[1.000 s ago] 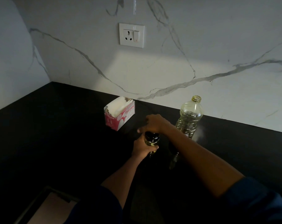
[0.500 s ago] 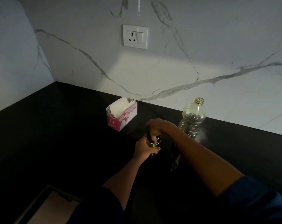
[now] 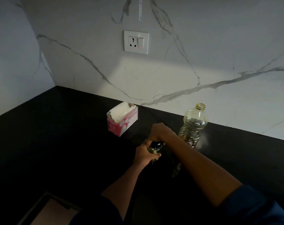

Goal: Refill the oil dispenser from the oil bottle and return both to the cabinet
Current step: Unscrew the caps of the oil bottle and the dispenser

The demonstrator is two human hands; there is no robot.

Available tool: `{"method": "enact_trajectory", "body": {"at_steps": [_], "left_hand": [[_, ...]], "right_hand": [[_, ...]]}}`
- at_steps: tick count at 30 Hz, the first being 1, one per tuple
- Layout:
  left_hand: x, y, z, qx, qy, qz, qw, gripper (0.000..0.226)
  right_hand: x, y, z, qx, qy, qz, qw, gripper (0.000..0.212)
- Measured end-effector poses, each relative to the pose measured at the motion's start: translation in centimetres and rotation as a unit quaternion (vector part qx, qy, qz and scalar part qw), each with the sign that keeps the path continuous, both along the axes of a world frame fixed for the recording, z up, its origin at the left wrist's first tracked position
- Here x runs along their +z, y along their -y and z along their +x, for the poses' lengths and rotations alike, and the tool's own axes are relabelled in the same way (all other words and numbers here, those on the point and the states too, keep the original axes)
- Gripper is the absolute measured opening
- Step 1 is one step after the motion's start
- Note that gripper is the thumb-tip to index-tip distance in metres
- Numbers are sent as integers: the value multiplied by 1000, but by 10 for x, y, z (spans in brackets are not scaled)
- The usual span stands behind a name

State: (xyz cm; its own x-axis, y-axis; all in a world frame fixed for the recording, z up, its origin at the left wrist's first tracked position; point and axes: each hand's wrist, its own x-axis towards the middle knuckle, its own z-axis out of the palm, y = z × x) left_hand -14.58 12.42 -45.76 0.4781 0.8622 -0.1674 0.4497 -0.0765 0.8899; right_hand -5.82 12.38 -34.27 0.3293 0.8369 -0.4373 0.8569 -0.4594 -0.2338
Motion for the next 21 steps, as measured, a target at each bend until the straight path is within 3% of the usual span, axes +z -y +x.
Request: {"method": "enact_trajectory", "body": {"at_steps": [7,13,15,19,21], "left_hand": [[-1,-7,-7,11,-13,-14,1000,70],[-2,-13,-16,36,-26,-4,999,73],[-3,-15,-17,37,-33,0,999,72],[-4,-16,-17,43,-33,-7,998,71],[-4,-16,-16,46,-37,-11,998,73]], "right_hand": [[17,-14,30,-42,-151,43,987,50],[-15,-33,48,-46,-75,64,994,54],[-34,-38,50,-61,-76,46,994,57],[-70,-42,52,-105,-113,49,987,85],[-84,-42,55,-97,-99,55,989,78]]}}
